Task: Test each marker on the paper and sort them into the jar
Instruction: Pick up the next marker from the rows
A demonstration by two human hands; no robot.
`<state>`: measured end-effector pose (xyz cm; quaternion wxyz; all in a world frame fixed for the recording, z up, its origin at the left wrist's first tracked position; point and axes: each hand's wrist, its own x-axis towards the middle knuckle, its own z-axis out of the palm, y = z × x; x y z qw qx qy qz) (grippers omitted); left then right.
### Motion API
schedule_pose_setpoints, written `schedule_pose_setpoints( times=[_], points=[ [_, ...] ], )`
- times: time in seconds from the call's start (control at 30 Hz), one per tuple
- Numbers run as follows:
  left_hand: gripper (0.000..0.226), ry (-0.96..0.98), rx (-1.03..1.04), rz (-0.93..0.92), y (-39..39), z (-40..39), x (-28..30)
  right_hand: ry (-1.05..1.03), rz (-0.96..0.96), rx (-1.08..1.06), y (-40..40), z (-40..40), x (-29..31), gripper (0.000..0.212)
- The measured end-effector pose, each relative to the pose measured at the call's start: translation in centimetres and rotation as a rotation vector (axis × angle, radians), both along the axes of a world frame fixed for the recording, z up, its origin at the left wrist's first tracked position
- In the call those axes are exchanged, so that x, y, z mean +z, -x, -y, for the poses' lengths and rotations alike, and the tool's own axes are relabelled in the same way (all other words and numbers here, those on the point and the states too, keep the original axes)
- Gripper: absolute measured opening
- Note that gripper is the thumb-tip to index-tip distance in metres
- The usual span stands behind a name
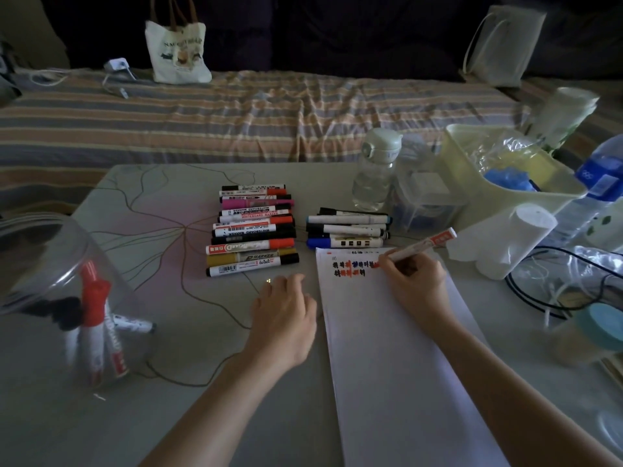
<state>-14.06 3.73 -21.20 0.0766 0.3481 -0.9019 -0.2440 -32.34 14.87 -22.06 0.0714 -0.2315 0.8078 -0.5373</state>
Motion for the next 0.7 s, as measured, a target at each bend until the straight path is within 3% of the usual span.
schedule_pose_setpoints(
  times=[0.07, 0.13, 0.33, 0.53, 0.7],
  points=[
    [0.035, -0.202, 0.078, -0.160, -0.1, 0.3, 0.6, 0.033, 0.131, -0.008, -0.1, -0.1, 1.2, 0.010],
    [0.033, -0.286, 0.095, -0.215, -0.6, 0.2, 1.4, 0.091, 0.229, 0.014, -0.4, -0.2, 3.0, 0.011],
    [0.018, -0.565, 0.185, -0.434, -2.5, -1.6, 3.1, 0.177, 0.351, 0.122, -5.6, -2.0, 8.7, 0.013],
    [0.016, -1.037, 0.440, -0.696, -4.3, -3.7, 5.5, 0.194, 0.509, 0.119, -11.7, -4.4, 7.8, 0.025],
    [0.016, -1.198, 0.528, -0.754, -5.2, -4.7, 5.7, 0.271, 0.503, 0.112, -12.5, -4.8, 8.6, 0.015]
  ],
)
